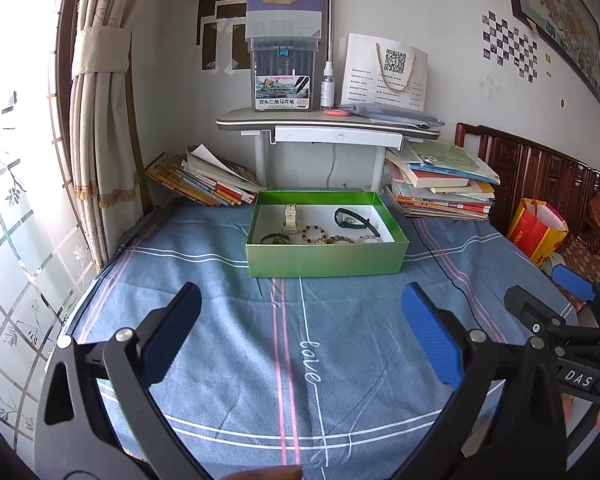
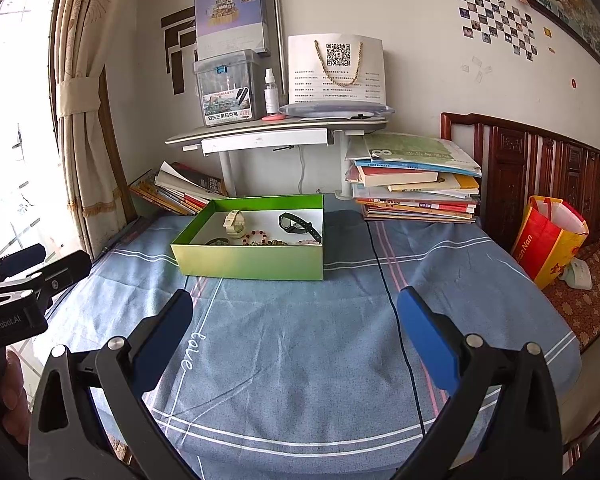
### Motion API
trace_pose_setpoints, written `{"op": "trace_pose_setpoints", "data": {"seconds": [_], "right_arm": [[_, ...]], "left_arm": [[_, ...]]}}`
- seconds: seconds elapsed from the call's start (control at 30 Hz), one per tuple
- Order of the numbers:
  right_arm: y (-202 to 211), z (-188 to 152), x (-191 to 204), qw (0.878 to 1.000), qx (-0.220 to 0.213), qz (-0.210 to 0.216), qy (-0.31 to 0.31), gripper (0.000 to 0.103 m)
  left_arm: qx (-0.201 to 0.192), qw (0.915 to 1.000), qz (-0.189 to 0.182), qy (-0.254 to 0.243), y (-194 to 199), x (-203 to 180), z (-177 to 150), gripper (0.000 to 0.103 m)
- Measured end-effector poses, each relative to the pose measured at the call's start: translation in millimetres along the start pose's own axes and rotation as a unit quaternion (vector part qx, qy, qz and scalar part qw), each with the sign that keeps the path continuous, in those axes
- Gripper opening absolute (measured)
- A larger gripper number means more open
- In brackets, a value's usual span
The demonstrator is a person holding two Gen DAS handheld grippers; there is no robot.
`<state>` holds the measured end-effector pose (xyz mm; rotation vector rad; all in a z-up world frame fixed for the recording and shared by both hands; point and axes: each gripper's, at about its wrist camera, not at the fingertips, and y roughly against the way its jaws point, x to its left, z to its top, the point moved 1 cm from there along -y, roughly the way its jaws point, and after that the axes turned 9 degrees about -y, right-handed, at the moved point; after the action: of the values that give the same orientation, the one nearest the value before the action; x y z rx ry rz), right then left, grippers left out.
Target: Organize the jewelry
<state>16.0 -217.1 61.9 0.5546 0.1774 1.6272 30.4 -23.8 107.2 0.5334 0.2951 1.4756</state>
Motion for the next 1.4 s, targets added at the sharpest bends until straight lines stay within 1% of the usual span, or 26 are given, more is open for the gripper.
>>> {"op": "trace_pose_setpoints", "data": {"seconds": [0.27, 0.87, 1.4], "right_arm": [[0.0, -0.3, -0.3, 1.000, -0.002, 0.000, -0.002, 0.100], [-0.2, 0.0, -0.9, 1.000, -0.002, -0.001, -0.001, 0.100], [-0.6, -1.8, 2.2, 1.000, 0.001, -0.002, 0.002, 0.100]], "left_arm": [[-0.001, 1.0000, -0.001, 0.001, 0.3, -0.5, -0.9, 0.099], [0.010, 0.9999, -0.006, -0.004, -5.7, -5.5, -8.2, 0.099], [0.010, 0.9999, -0.005, 0.006, -8.2, 1.5, -7.4, 0.099]]}}
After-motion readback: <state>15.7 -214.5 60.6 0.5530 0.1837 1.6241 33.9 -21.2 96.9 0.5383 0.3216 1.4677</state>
